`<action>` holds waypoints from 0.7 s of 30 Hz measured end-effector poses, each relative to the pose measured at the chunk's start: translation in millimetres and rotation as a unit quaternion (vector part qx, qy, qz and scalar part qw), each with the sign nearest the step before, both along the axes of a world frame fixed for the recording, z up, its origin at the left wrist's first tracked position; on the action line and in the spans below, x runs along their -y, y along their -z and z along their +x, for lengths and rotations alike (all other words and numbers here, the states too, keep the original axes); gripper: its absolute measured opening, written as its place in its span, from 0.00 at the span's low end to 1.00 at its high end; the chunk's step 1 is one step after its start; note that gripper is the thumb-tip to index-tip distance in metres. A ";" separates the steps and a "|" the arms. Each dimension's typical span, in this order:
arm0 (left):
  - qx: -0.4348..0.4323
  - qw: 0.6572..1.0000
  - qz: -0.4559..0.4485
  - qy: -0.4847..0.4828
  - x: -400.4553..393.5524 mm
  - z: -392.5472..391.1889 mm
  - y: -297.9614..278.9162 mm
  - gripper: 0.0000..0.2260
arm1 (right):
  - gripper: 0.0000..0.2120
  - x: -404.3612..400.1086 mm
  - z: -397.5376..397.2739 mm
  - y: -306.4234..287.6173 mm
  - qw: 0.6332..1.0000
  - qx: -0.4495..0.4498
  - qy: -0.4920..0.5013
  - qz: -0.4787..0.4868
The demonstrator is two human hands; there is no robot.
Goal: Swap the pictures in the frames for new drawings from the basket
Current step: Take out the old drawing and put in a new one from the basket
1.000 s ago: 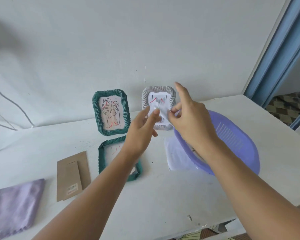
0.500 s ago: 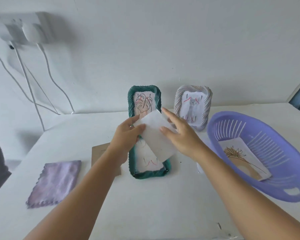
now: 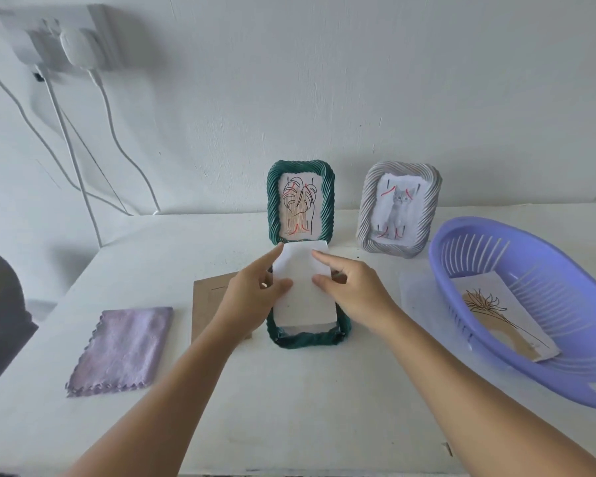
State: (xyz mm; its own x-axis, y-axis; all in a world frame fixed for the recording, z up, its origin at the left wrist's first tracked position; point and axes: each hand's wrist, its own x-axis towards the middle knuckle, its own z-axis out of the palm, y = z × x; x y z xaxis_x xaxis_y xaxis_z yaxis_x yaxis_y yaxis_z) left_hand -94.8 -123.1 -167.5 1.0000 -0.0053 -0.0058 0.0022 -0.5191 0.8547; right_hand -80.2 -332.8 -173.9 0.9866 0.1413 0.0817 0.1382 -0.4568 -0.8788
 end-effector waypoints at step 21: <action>0.039 0.991 0.127 0.012 6.2 1.5 28.2 0.23 | 0.23 11.3 17.0 17.3 0.985 -0.007 -0.036 -0.166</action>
State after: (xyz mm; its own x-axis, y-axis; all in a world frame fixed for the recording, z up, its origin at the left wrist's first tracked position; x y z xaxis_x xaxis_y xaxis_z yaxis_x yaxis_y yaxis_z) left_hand -93.3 -129.3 -195.7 0.9970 -0.0368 0.0678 -0.0737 -0.7163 0.6939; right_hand -63.2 -344.1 -191.2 0.9738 0.2274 0.0056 0.1696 -0.7095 -0.6840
